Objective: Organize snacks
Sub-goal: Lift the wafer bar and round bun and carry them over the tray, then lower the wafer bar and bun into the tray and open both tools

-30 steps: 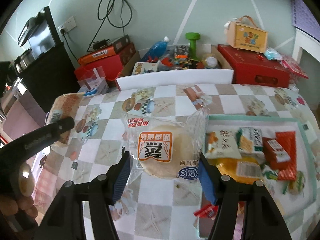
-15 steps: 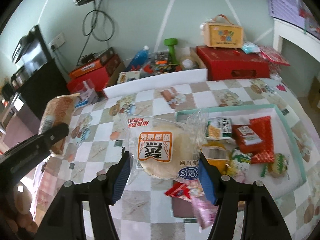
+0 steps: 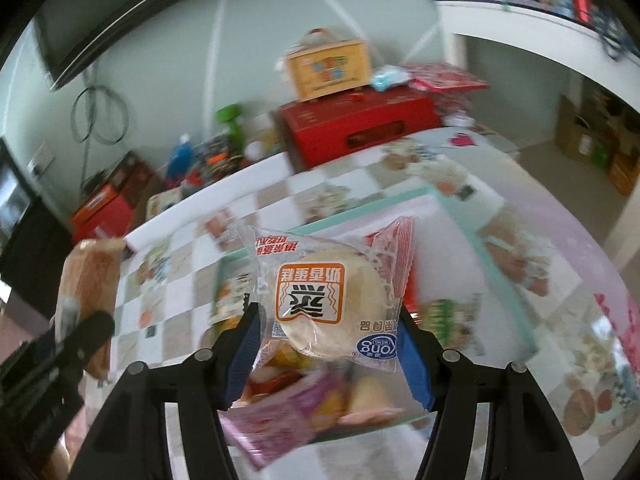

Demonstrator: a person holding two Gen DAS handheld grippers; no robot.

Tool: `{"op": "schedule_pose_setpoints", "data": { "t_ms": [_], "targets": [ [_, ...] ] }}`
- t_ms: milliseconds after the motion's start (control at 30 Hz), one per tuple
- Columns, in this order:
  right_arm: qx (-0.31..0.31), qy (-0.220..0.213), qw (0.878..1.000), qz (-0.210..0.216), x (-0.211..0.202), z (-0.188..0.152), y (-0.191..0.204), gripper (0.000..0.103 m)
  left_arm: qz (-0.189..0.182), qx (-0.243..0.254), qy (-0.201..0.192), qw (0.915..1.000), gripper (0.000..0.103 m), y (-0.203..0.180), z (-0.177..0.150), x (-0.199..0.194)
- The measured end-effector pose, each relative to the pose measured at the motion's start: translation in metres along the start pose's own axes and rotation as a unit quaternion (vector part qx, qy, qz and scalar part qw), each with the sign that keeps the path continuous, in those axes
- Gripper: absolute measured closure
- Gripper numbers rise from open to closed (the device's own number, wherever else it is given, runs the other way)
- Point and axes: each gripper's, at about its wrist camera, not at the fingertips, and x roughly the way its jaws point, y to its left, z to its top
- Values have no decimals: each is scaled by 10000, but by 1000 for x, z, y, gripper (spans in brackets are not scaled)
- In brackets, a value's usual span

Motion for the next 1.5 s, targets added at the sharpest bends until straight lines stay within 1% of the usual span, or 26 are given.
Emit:
{"op": "schedule_pose_setpoints", "data": {
  "t_ms": [100, 233, 333, 467, 667, 800, 900, 933, 967, 1033, 1200, 1233, 1333, 1400, 1433, 1467, 1500],
  "targets": [
    [216, -43, 9996, -190, -3, 4, -24, 36, -122, 220, 87, 9996, 61, -21, -2, 7],
    [473, -66, 9983, -322, -5, 7, -49, 36, -369, 265, 312, 9985, 61, -37, -6, 23],
    [557, -29, 9978, -363, -2, 8, -58, 36, -348, 379, 414, 9978, 61, -49, -9, 33],
    [546, 135, 9979, -318, 7, 3, -60, 36, -406, 456, 525, 9968, 61, -57, -14, 43],
    [471, 415, 9976, -302, 24, -3, -56, 35, -383, 572, 699, 9952, 61, -65, -21, 59],
    [463, 541, 9970, -295, 34, -5, -55, 34, -383, 590, 710, 9950, 60, -67, -22, 64],
    [470, 743, 9958, -243, 44, -9, -54, 34, -360, 620, 722, 9948, 60, -70, -23, 67],
    [488, 794, 9954, -235, 47, -10, -55, 34, -354, 626, 728, 9948, 59, -70, -23, 68],
    [499, 845, 9949, -252, 49, -11, -55, 34, -354, 640, 722, 9947, 53, -71, -23, 67],
    [467, 867, 9948, -276, 50, -12, -54, 33, -352, 663, 681, 9948, 45, -72, -22, 66],
    [407, 852, 9952, -257, 47, -10, -52, 33, -337, 722, 626, 9949, 45, -72, -20, 60],
    [398, 837, 9955, -221, 46, -9, -51, 31, -336, 720, 620, 9949, 44, -71, -20, 58],
    [364, 801, 9959, -215, 43, -8, -49, 23, -305, 692, 611, 9953, 43, -68, -18, 53],
    [332, 798, 9960, -214, 43, -8, -48, 22, -263, 616, 600, 9959, 42, -62, -17, 49],
    [313, 791, 9962, -203, 43, -8, -47, 21, -226, 539, 603, 9965, 39, -57, -16, 47],
    [301, 779, 9963, -194, 42, -8, -46, 18, -193, 482, 604, 9968, 30, -53, -16, 46],
    [283, 766, 9965, -187, 42, -8, -45, 17, -141, 405, 603, 9973, 28, -47, -16, 44]
  ]
}}
